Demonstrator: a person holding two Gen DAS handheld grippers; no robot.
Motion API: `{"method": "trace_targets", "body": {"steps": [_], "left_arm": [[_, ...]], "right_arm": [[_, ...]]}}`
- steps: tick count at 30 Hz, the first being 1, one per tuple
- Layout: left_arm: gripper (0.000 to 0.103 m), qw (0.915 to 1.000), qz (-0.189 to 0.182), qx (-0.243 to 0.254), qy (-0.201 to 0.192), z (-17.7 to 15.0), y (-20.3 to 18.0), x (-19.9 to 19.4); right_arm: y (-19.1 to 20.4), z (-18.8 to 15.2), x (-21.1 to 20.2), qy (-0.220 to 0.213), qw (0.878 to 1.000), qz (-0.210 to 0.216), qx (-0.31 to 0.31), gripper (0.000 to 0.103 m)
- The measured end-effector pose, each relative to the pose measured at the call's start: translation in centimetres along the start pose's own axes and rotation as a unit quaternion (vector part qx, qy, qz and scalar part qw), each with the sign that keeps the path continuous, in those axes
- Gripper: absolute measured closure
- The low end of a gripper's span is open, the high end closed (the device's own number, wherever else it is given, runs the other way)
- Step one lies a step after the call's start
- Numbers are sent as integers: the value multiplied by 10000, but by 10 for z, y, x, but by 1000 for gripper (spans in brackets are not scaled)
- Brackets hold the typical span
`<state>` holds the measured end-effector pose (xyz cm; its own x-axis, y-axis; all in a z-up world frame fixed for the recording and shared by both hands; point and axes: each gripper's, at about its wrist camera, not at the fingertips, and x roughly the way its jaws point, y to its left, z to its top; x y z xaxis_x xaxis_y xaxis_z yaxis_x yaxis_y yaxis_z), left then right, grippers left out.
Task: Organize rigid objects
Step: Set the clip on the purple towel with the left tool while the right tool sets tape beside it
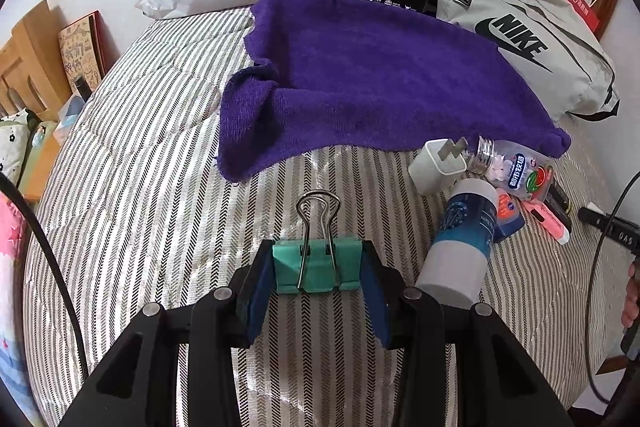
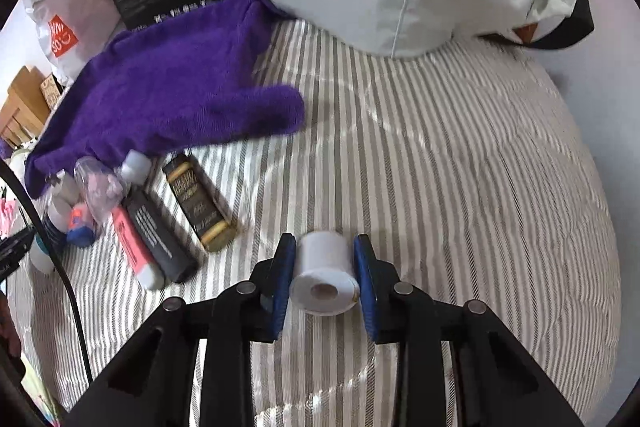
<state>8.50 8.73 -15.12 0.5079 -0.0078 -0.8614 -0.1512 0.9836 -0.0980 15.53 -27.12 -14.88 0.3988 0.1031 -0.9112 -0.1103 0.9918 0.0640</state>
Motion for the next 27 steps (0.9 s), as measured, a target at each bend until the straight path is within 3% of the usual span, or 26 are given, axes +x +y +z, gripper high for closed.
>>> {"method": "trace_targets", "body": {"steps": [8, 27], "left_arm": [[63, 9999, 49, 96, -3, -1, -2, 1], [63, 9996, -68, -15, -269, 18, 14, -35]], "right_arm": [[1, -11, 0, -83, 9999, -47, -80, 75], [17, 17, -37, -360, 9968, 671, -226, 75]]}}
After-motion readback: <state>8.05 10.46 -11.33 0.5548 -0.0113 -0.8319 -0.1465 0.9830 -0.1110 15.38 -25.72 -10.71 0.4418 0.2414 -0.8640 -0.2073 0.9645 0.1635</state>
